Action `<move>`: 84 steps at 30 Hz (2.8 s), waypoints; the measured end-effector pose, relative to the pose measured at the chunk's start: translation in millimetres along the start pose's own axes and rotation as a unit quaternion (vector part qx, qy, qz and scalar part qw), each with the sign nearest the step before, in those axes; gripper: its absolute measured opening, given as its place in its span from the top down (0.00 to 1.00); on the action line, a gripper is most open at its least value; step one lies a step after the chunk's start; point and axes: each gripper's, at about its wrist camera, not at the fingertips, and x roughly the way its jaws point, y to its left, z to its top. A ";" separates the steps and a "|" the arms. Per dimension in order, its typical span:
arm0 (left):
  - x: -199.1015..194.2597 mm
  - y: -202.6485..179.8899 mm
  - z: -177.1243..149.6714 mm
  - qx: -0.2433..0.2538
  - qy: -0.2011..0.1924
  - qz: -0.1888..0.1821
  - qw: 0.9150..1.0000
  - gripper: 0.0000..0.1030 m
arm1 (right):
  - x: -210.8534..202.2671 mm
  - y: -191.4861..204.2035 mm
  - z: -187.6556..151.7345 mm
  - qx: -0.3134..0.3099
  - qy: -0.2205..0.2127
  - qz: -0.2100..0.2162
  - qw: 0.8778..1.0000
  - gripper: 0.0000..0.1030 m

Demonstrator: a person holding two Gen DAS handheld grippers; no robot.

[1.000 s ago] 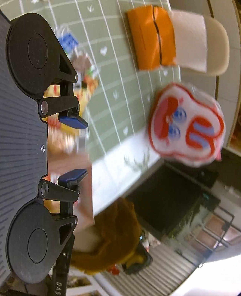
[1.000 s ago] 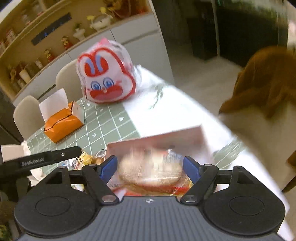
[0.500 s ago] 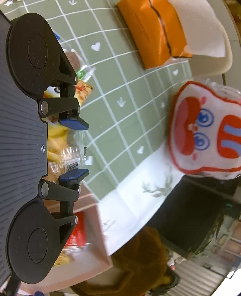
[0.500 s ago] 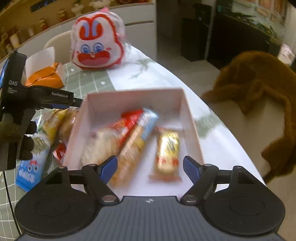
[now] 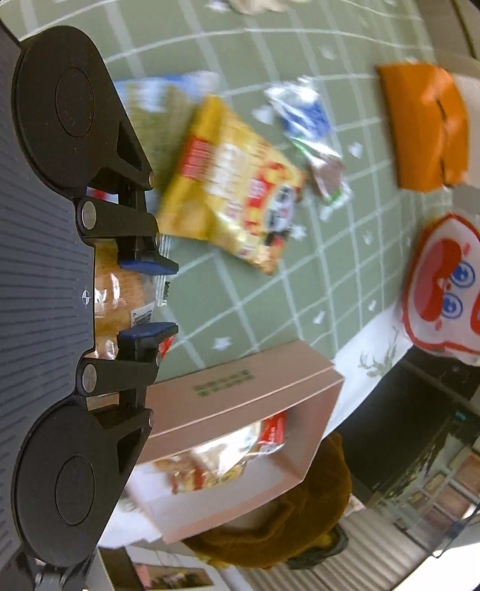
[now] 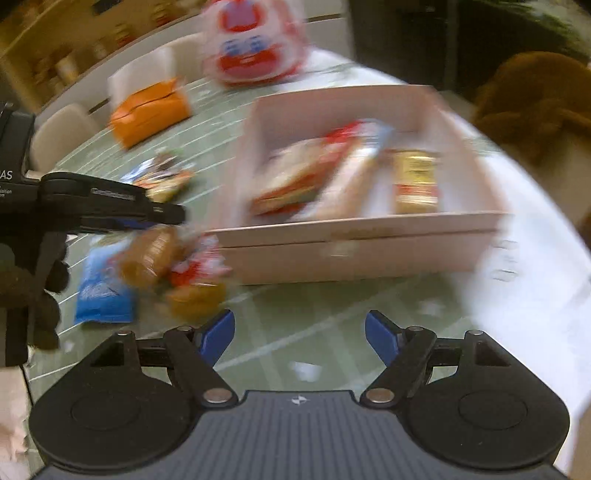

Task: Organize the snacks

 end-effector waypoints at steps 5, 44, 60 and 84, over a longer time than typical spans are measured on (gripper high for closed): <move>-13.6 7.6 -21.3 -0.020 0.012 -0.021 0.999 0.68 | 29.3 38.6 7.8 -0.013 0.019 0.038 0.999 0.24; -42.8 -52.5 -93.9 0.041 0.043 -0.053 0.997 0.70 | -48.4 20.2 -70.0 -0.070 -0.088 -0.078 0.991 0.34; -16.0 -95.0 -107.3 0.153 0.089 -0.096 0.979 0.70 | -43.8 -37.8 -82.1 0.023 -0.060 -0.156 0.986 0.34; 1.7 -172.8 -135.2 0.447 0.074 -0.049 0.890 0.46 | -86.3 -84.6 -124.7 0.130 -0.067 -0.177 0.973 0.34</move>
